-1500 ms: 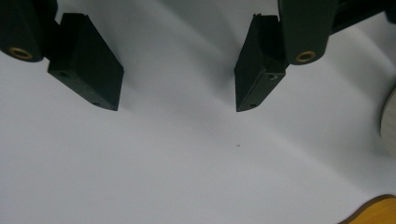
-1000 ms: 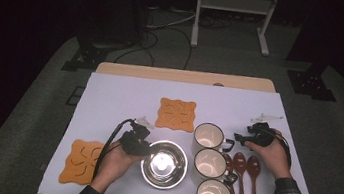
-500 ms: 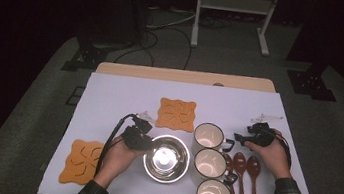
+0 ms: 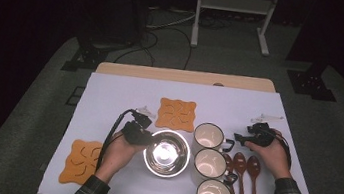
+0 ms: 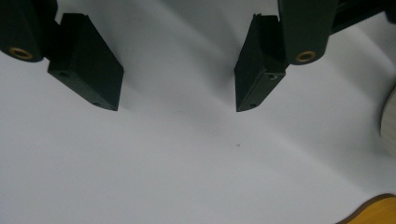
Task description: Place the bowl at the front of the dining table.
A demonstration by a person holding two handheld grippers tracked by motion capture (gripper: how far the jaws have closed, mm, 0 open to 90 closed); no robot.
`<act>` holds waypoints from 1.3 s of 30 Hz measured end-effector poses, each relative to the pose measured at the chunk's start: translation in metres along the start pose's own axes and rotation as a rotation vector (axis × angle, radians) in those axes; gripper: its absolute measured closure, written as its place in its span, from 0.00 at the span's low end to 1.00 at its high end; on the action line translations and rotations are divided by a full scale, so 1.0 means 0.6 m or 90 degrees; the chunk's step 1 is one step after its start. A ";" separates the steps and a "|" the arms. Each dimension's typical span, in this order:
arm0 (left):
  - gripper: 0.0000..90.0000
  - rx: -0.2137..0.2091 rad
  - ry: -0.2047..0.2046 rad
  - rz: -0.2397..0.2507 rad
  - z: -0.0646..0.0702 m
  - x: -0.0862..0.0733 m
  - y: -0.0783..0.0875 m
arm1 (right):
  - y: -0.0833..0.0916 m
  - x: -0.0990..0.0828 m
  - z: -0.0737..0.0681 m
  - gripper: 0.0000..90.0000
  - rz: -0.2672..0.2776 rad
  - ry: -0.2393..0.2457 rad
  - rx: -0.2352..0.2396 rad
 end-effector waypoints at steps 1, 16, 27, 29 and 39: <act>0.92 0.000 0.000 0.001 -0.001 0.001 0.000 | 0.000 0.000 0.000 0.34 0.000 0.000 0.000; 0.92 0.007 0.005 0.013 -0.015 0.020 -0.005 | 0.000 -0.001 0.000 0.34 0.002 0.000 0.001; 0.92 0.012 0.005 0.017 -0.021 0.033 -0.010 | 0.000 -0.001 0.000 0.34 0.003 0.002 0.000; 0.92 0.014 0.004 0.017 -0.023 0.036 -0.010 | 0.000 -0.001 0.000 0.34 0.003 0.003 0.000; 0.92 0.016 0.007 0.023 -0.031 0.049 -0.011 | 0.000 -0.001 0.000 0.34 0.004 0.002 0.000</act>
Point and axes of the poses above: each handheld gripper's, and its own axes: y roughly backward along the jaws, x roughly out of its top, z roughly to its right, the point moved 1 cm from there along -y, roughly forward along the jaws, and after that the axes turned 8 degrees about x, right-handed, at the moved point
